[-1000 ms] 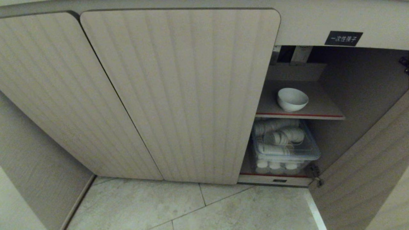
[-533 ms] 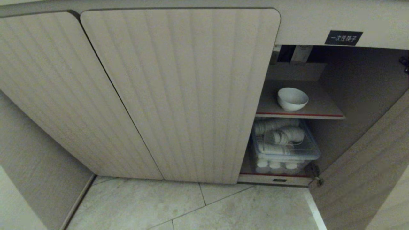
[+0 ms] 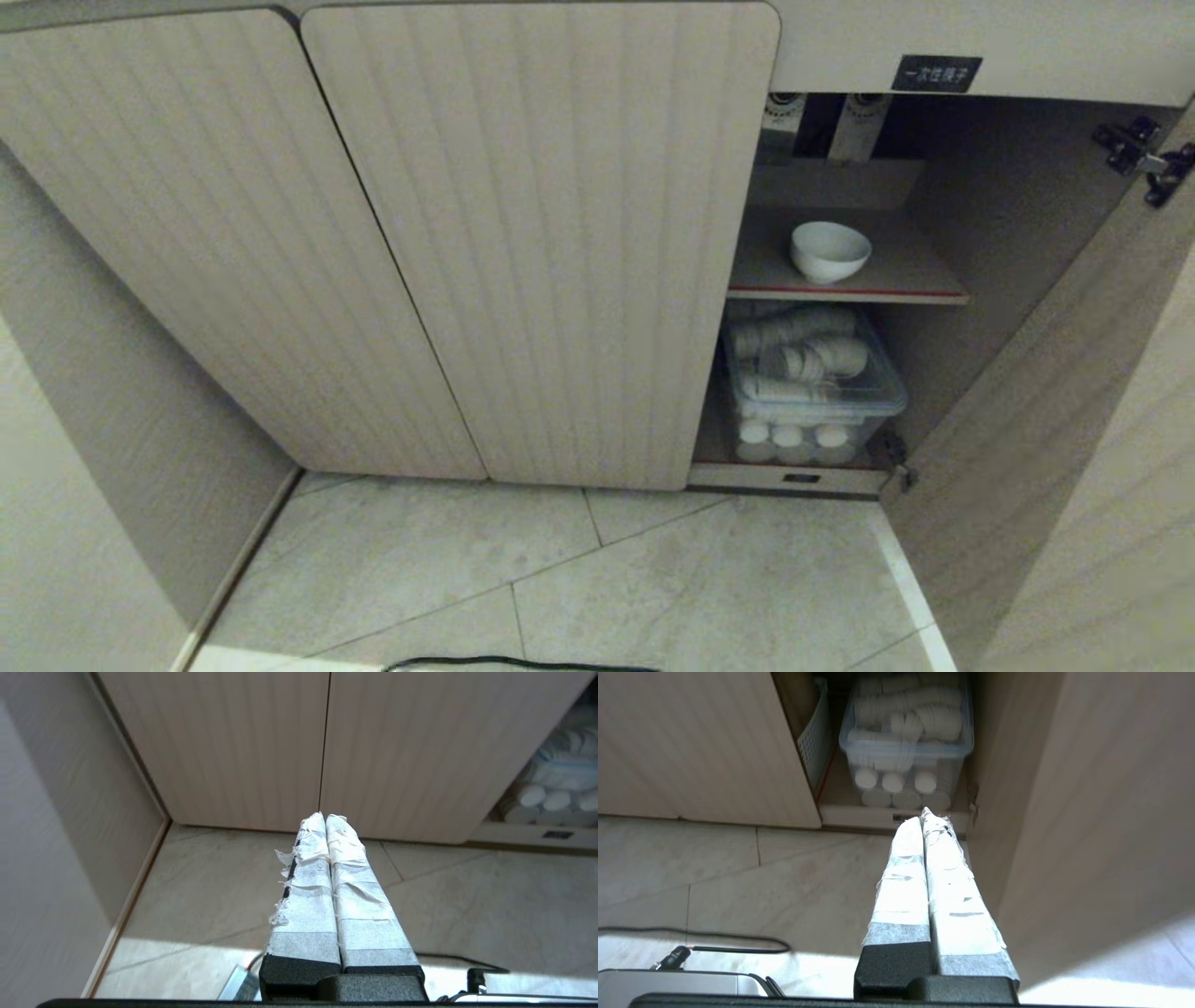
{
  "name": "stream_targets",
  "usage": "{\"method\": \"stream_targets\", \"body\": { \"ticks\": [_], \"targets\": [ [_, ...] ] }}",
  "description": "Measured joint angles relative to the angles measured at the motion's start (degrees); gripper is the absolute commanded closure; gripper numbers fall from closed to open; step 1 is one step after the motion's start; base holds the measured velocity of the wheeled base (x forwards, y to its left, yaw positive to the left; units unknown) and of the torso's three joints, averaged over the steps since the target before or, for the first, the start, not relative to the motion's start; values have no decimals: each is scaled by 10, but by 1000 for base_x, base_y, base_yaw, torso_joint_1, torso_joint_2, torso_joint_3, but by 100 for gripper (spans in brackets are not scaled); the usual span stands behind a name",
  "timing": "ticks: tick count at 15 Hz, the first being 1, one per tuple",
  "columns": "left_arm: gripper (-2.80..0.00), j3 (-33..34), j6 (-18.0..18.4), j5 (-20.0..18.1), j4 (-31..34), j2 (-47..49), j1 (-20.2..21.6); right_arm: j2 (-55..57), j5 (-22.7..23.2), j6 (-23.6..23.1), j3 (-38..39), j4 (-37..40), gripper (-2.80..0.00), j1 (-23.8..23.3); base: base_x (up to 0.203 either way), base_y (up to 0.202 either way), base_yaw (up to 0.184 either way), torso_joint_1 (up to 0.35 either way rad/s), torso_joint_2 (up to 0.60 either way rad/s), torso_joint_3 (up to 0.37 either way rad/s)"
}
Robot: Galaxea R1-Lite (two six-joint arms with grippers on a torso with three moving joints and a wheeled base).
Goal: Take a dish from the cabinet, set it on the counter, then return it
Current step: Close the cabinet door
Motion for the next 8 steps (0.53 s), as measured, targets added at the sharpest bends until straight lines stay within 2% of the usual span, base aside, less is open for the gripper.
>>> {"method": "stream_targets", "body": {
  "ticks": [1, 8],
  "targets": [
    [0, 0, 0, 0, 0, 0, 0, 0, 0, 0, 0, 0, 0, 0, -97, 0, -2, 2, 2, 0],
    [0, 0, 0, 0, 0, 0, 0, 0, 0, 0, 0, 0, 0, 0, 0, 0, 0, 0, 0, 0]
  ]
}}
